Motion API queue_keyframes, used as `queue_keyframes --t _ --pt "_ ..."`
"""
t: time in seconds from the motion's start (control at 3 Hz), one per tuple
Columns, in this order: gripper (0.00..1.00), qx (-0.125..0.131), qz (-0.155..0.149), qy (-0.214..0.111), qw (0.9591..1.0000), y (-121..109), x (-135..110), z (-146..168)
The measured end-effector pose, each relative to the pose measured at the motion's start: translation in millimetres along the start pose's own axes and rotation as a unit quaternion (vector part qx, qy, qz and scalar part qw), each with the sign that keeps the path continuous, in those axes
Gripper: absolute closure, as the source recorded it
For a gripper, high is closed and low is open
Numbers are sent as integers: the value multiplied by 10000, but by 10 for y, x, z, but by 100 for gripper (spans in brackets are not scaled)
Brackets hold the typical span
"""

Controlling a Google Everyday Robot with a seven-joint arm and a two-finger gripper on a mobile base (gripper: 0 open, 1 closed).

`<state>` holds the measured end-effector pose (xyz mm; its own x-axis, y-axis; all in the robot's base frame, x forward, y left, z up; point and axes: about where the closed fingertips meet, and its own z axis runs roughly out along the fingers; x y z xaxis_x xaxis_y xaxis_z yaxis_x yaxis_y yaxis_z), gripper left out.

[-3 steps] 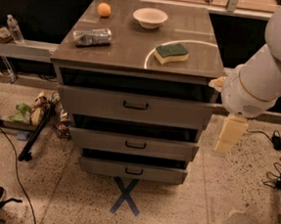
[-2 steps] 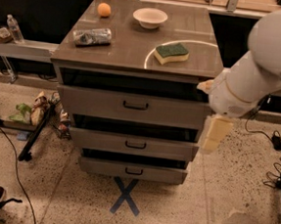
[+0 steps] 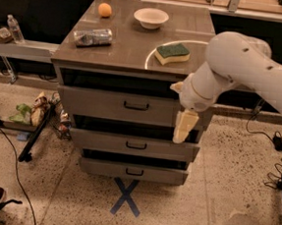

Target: Open top drawer

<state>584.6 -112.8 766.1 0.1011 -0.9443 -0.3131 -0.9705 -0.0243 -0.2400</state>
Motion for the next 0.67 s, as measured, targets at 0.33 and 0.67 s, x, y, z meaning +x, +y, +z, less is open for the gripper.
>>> queue_keyframes --t 0.33,0.67 --pt "0 45 -192 129 9997 -270 -27 316" --pt "0 -92 -236 269 9993 -414 2 594"
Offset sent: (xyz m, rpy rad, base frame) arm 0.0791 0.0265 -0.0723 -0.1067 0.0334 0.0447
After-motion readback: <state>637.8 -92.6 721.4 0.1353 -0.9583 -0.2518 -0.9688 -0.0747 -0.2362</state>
